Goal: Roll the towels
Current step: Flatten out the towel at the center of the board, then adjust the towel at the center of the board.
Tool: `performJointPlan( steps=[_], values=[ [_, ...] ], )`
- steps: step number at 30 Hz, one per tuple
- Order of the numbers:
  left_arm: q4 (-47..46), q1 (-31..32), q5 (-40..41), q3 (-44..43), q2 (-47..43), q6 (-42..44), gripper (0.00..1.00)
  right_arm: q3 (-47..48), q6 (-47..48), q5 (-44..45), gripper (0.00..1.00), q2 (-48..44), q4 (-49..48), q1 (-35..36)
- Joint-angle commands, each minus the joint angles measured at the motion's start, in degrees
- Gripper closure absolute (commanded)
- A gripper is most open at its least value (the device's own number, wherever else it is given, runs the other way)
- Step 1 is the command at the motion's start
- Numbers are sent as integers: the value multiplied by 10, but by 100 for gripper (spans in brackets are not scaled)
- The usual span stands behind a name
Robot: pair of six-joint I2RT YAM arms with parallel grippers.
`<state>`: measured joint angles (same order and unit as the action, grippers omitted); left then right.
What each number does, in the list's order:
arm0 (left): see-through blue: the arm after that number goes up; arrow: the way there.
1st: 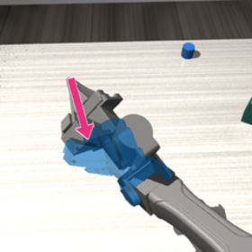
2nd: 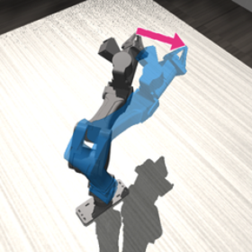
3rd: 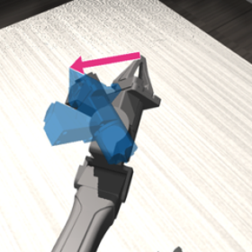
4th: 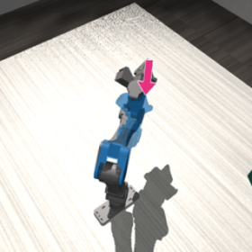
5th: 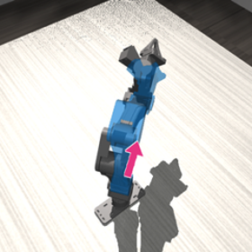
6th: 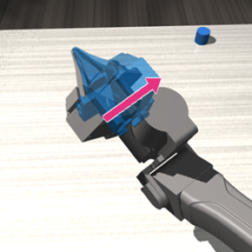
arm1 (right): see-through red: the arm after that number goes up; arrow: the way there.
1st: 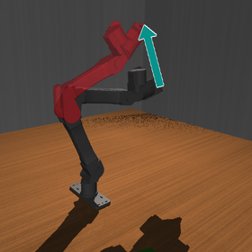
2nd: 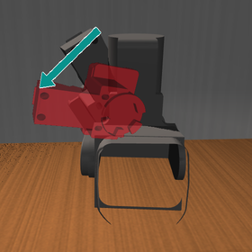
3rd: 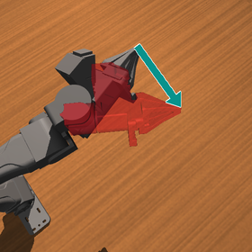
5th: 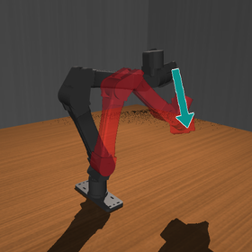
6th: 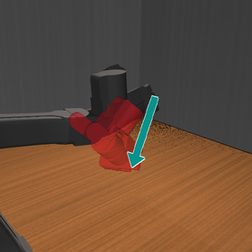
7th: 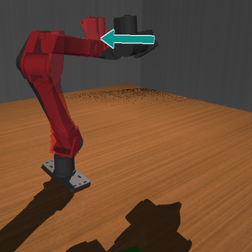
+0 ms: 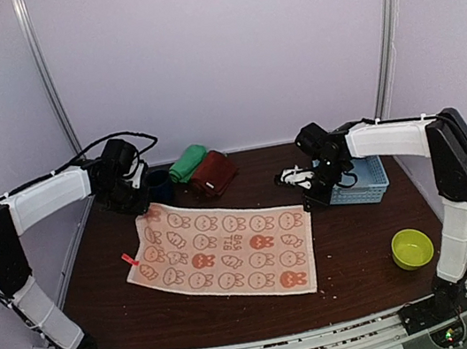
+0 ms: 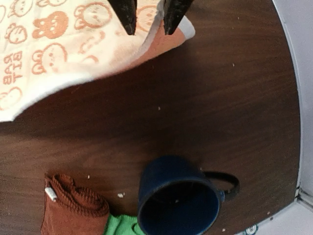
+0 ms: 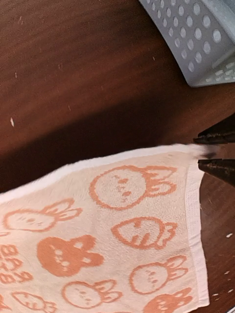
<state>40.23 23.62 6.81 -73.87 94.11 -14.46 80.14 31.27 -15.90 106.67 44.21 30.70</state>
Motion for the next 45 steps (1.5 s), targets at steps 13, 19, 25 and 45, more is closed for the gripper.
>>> performJointPlan(
  steps=[13, 19, 25, 45],
  values=[
    [-11, -6, -11, 159, -106, -50, 61, -124, -9, -20, 61, -169, -52, 65],
    [-47, -41, -58, 190, -102, -8, 34, -157, -2, -49, 70, -142, -43, 144],
    [-79, -80, -146, 203, -83, 12, 61, -167, 7, -101, 83, -108, -38, 189],
    [-46, -82, -115, 225, -1, -44, 100, -192, 18, -4, 97, -49, -36, 217]
  ],
)
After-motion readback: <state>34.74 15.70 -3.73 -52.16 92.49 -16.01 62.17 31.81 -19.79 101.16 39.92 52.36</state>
